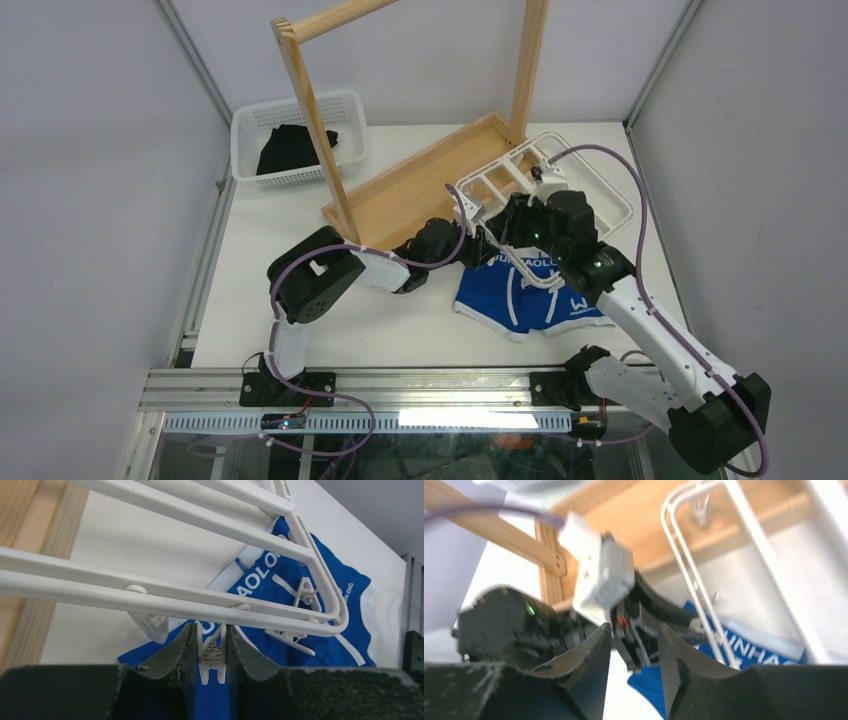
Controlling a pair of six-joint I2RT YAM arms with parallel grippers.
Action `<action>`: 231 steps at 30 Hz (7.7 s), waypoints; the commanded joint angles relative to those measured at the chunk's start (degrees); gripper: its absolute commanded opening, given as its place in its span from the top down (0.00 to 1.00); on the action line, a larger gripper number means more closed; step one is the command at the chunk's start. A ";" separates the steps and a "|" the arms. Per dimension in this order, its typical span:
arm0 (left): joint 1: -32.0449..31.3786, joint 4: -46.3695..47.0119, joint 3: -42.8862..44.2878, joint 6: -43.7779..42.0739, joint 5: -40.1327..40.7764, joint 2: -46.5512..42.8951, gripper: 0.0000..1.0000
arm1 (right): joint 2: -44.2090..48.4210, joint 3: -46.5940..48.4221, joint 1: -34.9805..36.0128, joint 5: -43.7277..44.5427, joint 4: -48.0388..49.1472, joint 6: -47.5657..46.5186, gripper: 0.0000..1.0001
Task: Clip the underwear to the hanger
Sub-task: Move the clothesline to the center of the board, then clamp the underwear onto the hanger.
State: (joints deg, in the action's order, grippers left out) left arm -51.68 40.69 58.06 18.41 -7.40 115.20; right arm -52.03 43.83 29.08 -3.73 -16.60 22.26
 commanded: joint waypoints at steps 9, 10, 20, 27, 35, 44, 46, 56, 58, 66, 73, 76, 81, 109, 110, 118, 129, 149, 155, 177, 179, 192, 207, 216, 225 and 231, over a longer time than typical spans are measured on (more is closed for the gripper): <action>-1.45 12.99 -6.90 -1.11 1.71 -1.82 1.00 | -29.05 30.94 -5.37 -8.54 -8.86 -11.70 0.79; -1.75 13.38 -6.97 -0.98 1.52 -1.55 1.00 | -31.38 33.42 -5.40 -8.88 -10.28 -12.29 0.79; -2.28 14.29 -8.02 -1.40 2.07 -1.91 1.00 | -43.93 39.01 -5.86 3.78 -21.99 -12.03 0.92; -2.28 14.12 -7.99 -0.90 2.05 -1.30 1.00 | -47.08 35.47 -5.97 7.28 -19.30 -12.77 0.99; -1.59 13.08 -8.50 -0.77 3.89 -2.11 1.00 | -56.10 38.17 -5.44 -0.68 -15.16 -11.92 1.00; 0.84 12.20 -10.13 -0.80 5.90 -3.57 1.00 | -64.66 43.47 -3.86 -11.56 -5.06 -8.47 1.00; 1.68 12.01 -10.72 -0.95 6.39 -4.19 1.00 | -65.93 44.18 -3.16 -14.22 -1.21 -6.26 1.00; 5.13 10.18 -10.59 -2.08 6.53 -5.16 1.00 | -75.14 55.75 -0.32 -16.17 8.80 -2.31 1.00; 5.19 9.90 -9.77 -2.10 6.11 -4.54 1.00 | -73.98 56.07 -0.49 -15.20 8.99 -4.62 1.00; 5.20 9.81 -6.57 -1.40 3.93 -3.01 1.00 | -49.85 37.56 -4.87 -15.66 14.64 -8.78 0.73; 5.25 8.10 -4.28 -0.26 2.99 -3.55 1.00 | -26.30 20.05 -7.58 -8.88 9.93 -8.25 0.65; 5.25 6.13 -2.85 -0.06 3.00 -3.88 1.00 | -15.67 10.47 -7.54 -6.86 8.92 -6.56 0.64; 5.24 3.77 -1.93 0.57 2.01 -4.59 1.00 | 0.40 -3.08 -3.95 -3.04 6.48 -1.16 0.64; 5.39 4.37 -4.27 0.52 1.58 -7.60 1.00 | -14.81 -21.54 23.67 15.05 17.40 12.30 0.75; 5.48 4.38 -4.32 0.55 1.60 -7.62 1.00 | -14.37 -20.84 24.55 16.02 13.19 13.78 0.75; 5.51 2.82 -3.60 1.18 1.16 -8.29 1.00 | -2.70 -18.67 27.78 18.42 -2.98 20.39 0.76; 6.23 -3.79 2.22 3.38 4.45 -6.15 1.00 | -1.21 -15.71 20.09 20.31 12.02 -3.69 0.41; 6.54 -4.31 5.63 5.48 3.55 -2.53 1.00 | -25.96 -14.39 12.62 18.12 37.53 -5.40 0.50; 6.51 -3.96 4.92 5.93 3.26 -2.64 1.00 | -30.08 -11.82 14.94 24.06 31.39 -3.17 0.60; 6.43 -3.38 4.48 8.87 1.15 -2.98 1.00 | -1.96 -13.24 16.41 23.27 2.02 8.20 0.70; 6.49 -3.20 4.14 9.02 0.75 -3.32 1.00 | -2.29 -12.53 14.71 24.11 2.50 5.79 0.67; 6.49 -2.28 4.11 7.29 0.52 -3.23 1.00 | -8.43 -17.75 7.38 6.67 22.36 3.11 0.65; 6.43 -3.42 4.51 6.86 1.93 -3.76 1.00 | -22.08 -13.07 10.68 25.98 22.38 1.52 0.55; 6.46 -3.76 5.11 7.33 1.51 -3.41 1.00 | -25.95 -12.51 11.44 29.01 25.97 -0.14 0.54; 6.50 -3.77 5.07 7.16 1.44 -3.18 1.00 | -29.80 -10.22 11.95 33.49 20.72 2.96 0.48; 6.49 -3.77 4.96 7.13 1.32 -2.98 1.00 | -33.95 -7.86 12.05 34.45 15.11 4.90 0.48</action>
State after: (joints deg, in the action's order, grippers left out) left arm -46.11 30.79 60.60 25.50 -9.93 114.26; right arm -82.54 32.84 42.52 23.83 2.07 25.10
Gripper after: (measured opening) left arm 0.224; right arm 0.511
